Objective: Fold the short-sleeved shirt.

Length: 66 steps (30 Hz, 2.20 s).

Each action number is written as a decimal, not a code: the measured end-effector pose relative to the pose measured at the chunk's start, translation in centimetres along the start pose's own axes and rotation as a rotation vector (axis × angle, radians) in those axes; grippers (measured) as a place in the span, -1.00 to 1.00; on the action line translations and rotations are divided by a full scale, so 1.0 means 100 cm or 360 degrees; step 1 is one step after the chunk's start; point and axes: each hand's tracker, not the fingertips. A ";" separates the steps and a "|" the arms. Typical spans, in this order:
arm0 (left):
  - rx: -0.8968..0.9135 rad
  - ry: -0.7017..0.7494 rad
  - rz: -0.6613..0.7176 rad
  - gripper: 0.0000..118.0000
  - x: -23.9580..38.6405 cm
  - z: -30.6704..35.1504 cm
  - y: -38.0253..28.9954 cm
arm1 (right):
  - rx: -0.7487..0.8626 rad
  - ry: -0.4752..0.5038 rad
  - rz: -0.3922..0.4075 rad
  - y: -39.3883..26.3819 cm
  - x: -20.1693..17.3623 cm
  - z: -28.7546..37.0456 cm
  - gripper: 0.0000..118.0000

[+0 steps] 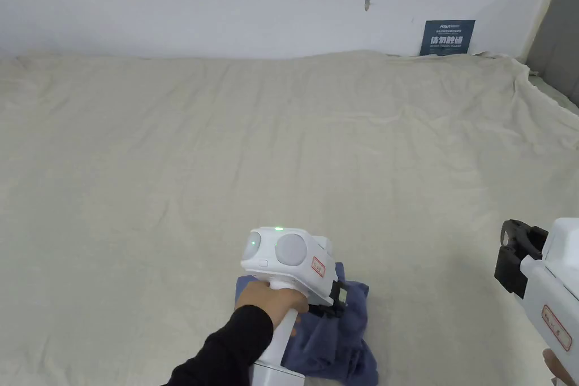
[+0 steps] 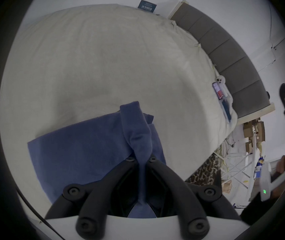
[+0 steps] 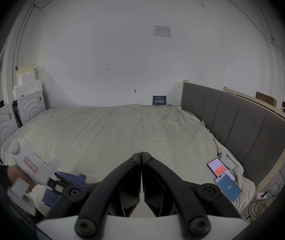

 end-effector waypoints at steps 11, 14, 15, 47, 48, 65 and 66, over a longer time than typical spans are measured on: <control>0.0069 -0.0035 0.0042 -0.05 0.005 -0.008 -0.013 | -0.0022 -0.0013 -0.0014 -0.004 0.003 0.002 -1.00; 0.0152 -0.0065 0.0024 0.75 0.012 0.009 -0.015 | -0.0021 -0.0011 -0.0008 -0.003 0.001 0.003 -1.00; 0.0211 -0.0050 -0.0011 0.85 0.014 0.016 -0.016 | -0.0019 -0.0008 -0.0007 -0.002 0.001 0.004 -1.00; 0.0708 0.0324 -0.0243 -1.00 -0.009 -0.004 -0.104 | -0.0018 -0.0024 -0.0006 0.000 0.000 0.015 -1.00; 0.0692 0.0315 -0.0269 -1.00 -0.004 -0.011 -0.105 | -0.0020 -0.0029 -0.0009 0.000 0.002 0.015 -1.00; 0.0633 0.0225 -0.0446 -1.00 0.047 -0.041 -0.109 | -0.0031 -0.0071 -0.0023 -0.002 0.013 0.017 -1.00; 0.0635 0.0210 -0.0443 -1.00 0.046 -0.042 -0.110 | -0.0031 -0.0070 -0.0022 -0.002 0.012 0.017 -1.00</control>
